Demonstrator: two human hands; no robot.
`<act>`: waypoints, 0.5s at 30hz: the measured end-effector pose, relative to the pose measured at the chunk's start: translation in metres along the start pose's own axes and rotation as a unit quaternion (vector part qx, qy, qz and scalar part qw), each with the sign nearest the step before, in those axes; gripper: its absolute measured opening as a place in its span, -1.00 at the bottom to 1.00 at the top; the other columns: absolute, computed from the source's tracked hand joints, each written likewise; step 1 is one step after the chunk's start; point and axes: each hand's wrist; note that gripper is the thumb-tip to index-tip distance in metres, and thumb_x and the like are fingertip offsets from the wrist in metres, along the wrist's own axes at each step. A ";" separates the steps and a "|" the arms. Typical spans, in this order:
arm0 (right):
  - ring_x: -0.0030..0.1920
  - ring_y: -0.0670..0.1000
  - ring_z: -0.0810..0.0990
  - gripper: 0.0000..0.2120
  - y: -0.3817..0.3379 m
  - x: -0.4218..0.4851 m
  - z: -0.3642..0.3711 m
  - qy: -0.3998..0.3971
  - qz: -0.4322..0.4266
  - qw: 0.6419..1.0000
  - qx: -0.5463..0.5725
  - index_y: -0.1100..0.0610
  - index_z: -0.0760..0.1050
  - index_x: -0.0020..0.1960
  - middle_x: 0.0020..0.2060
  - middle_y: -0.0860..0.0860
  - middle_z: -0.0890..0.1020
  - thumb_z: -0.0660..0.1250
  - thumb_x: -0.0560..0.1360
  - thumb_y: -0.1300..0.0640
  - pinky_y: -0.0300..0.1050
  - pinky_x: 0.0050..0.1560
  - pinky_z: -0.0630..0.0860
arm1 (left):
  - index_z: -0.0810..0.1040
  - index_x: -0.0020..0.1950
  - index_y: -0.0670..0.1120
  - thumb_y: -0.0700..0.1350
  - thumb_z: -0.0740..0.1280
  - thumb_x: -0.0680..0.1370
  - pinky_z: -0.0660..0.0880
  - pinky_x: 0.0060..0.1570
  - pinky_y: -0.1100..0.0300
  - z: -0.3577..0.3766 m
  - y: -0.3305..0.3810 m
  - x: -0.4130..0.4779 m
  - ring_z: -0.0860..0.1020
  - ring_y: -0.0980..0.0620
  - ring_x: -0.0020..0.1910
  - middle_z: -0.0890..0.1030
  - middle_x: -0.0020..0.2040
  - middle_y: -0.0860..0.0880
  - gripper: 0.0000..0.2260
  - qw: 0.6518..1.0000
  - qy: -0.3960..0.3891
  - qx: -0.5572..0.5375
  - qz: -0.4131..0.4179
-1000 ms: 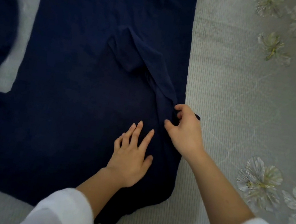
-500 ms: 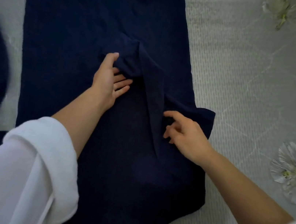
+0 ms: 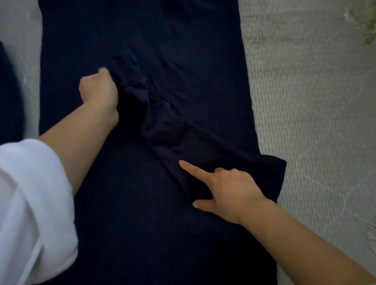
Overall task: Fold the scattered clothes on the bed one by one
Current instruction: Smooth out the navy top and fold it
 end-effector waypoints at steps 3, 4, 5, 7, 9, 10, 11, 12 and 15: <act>-0.27 -0.04 0.54 -0.19 -0.003 0.007 -0.006 -0.028 -0.004 1.000 -0.009 -0.36 -0.33 0.45 -0.29 -0.06 0.52 0.25 0.52 -0.22 -0.12 -0.16 0.53 | 0.53 0.14 0.01 0.19 0.19 0.55 0.57 -0.03 0.06 -0.003 -0.001 -0.006 0.59 0.02 0.01 0.61 0.05 0.03 -0.67 0.988 -0.120 -0.086 -0.035; -0.29 -0.05 0.54 -0.17 -0.004 0.009 -0.008 -0.033 -0.004 0.999 -0.010 -0.36 -0.33 0.45 -0.29 -0.06 0.53 0.26 0.51 -0.22 -0.14 -0.19 0.50 | 0.50 0.24 0.05 0.27 0.21 0.52 0.57 -0.01 0.04 -0.004 -0.001 -0.008 0.59 0.02 0.06 0.60 0.11 0.05 -0.58 0.982 -0.161 -0.091 -0.036; -0.30 -0.05 0.54 -0.16 -0.006 0.011 -0.009 -0.034 -0.004 0.999 -0.015 -0.36 -0.34 0.45 -0.29 -0.06 0.54 0.27 0.51 -0.22 -0.15 -0.22 0.47 | 0.47 0.29 0.07 0.30 0.26 0.48 0.57 -0.01 0.04 -0.004 -0.001 -0.007 0.58 0.02 0.08 0.58 0.14 0.07 -0.52 0.980 -0.182 -0.074 -0.027; -0.30 -0.05 0.54 -0.15 -0.005 0.011 -0.010 -0.029 -0.002 0.999 -0.019 -0.36 -0.34 0.45 -0.27 -0.05 0.56 0.28 0.50 -0.22 -0.16 -0.23 0.46 | 0.45 0.31 0.00 0.18 0.41 0.45 0.59 -0.09 0.09 -0.003 -0.001 -0.005 0.59 0.02 0.08 0.58 0.15 0.04 -0.49 0.987 -0.160 -0.015 -0.019; -0.27 -0.04 0.56 -0.15 -0.006 0.011 -0.009 -0.030 0.000 0.999 -0.015 -0.36 -0.34 0.45 -0.26 -0.05 0.57 0.28 0.50 -0.22 -0.15 -0.19 0.49 | 0.47 0.30 -0.10 -0.06 0.41 0.50 0.63 -0.11 0.06 -0.004 0.003 0.001 0.61 -0.02 0.04 0.61 0.12 -0.04 -0.61 0.991 -0.133 0.007 -0.026; -0.26 -0.04 0.57 -0.15 -0.006 0.010 -0.008 -0.029 0.001 1.000 -0.009 -0.36 -0.34 0.45 -0.26 -0.05 0.58 0.28 0.50 -0.21 -0.13 -0.17 0.51 | 0.52 0.25 -0.13 -0.14 0.35 0.53 0.63 -0.07 0.02 -0.005 0.007 0.005 0.64 -0.05 0.01 0.64 0.08 -0.07 -0.71 0.987 -0.151 -0.032 -0.042; -0.26 -0.04 0.57 -0.15 -0.006 0.008 -0.007 -0.026 0.000 1.000 -0.002 -0.36 -0.35 0.45 -0.26 -0.05 0.58 0.27 0.50 -0.21 -0.12 -0.15 0.53 | 0.60 0.14 -0.16 -0.21 0.29 0.52 0.62 -0.04 0.01 -0.007 0.015 0.005 0.66 -0.05 -0.03 0.67 0.02 -0.09 -0.78 0.978 -0.181 -0.087 -0.051; -0.26 -0.04 0.56 -0.15 -0.005 0.007 -0.006 -0.018 -0.002 1.000 0.005 -0.34 -0.36 0.45 -0.26 -0.05 0.57 0.27 0.50 -0.22 -0.11 -0.13 0.54 | 0.66 -0.03 -0.16 -0.27 0.25 0.46 0.62 -0.04 0.02 -0.009 0.025 0.004 0.67 -0.05 -0.08 0.69 -0.06 -0.09 -0.79 0.965 -0.214 -0.142 -0.050; -0.23 -0.05 0.56 -0.14 0.000 0.000 -0.004 0.031 0.003 0.998 0.052 -0.27 -0.34 0.48 -0.24 -0.08 0.55 0.23 0.49 -0.30 -0.14 -0.09 0.51 | 0.64 -0.32 -0.07 -0.28 0.22 0.23 0.62 -0.07 0.02 -0.021 0.047 0.012 0.68 -0.07 -0.14 0.69 -0.15 -0.08 -0.77 0.940 -0.239 -0.242 -0.018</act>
Point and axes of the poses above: each hand's wrist, its own x-axis towards the middle knuckle, its own z-axis out of the palm, y = z × x
